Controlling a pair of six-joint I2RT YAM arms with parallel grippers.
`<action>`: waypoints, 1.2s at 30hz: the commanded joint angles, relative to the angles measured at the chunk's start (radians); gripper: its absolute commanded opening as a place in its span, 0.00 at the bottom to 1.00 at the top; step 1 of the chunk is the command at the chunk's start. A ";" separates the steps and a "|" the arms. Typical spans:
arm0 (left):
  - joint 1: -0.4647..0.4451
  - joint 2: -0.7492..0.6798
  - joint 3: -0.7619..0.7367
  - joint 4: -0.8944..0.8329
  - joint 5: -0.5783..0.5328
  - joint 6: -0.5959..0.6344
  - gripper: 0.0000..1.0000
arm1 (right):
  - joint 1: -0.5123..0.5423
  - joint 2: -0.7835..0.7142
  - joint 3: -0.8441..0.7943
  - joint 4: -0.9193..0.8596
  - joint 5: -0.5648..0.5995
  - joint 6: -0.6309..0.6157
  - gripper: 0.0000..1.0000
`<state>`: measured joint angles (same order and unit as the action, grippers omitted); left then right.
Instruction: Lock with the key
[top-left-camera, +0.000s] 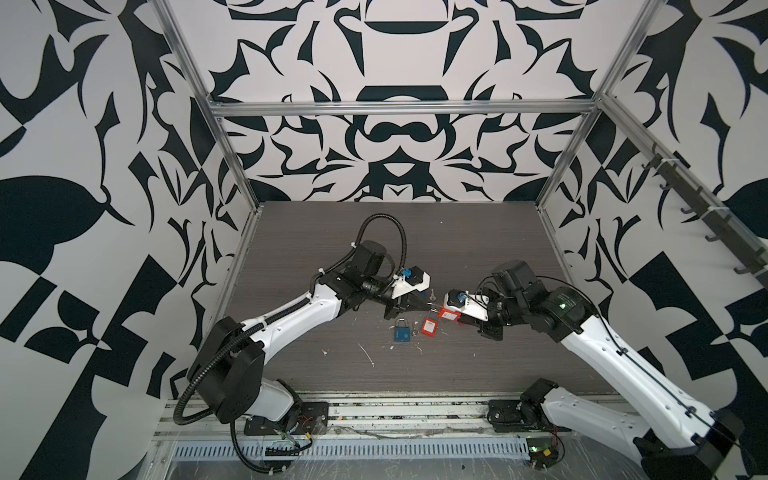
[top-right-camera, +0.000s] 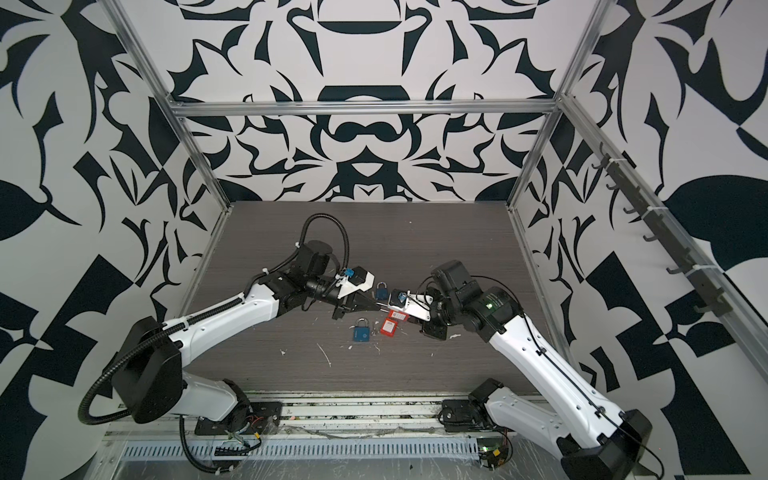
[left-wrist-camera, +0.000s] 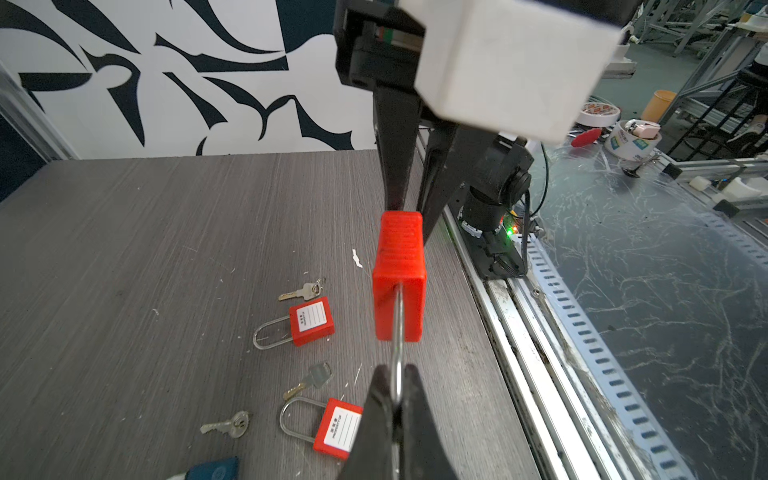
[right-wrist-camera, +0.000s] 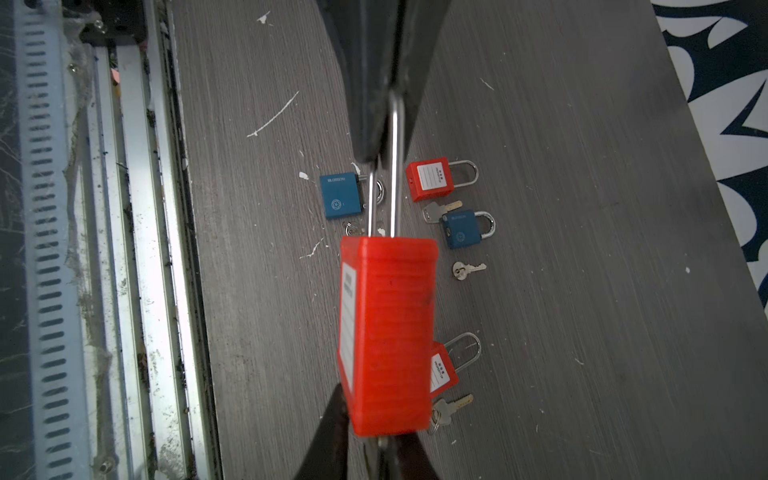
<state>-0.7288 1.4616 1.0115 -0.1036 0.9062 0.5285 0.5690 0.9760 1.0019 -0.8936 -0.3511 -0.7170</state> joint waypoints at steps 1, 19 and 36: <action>-0.003 0.021 0.069 -0.123 0.021 0.092 0.00 | 0.000 -0.032 0.015 0.022 -0.051 -0.001 0.14; -0.003 0.040 0.102 -0.171 0.051 0.128 0.00 | 0.000 -0.029 -0.005 0.046 -0.090 0.048 0.47; -0.008 0.033 0.111 -0.226 0.063 0.168 0.00 | 0.000 -0.004 -0.032 0.183 -0.168 0.111 0.15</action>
<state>-0.7322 1.4956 1.0962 -0.2707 0.9276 0.6899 0.5629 1.0039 0.9722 -0.8143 -0.4702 -0.6151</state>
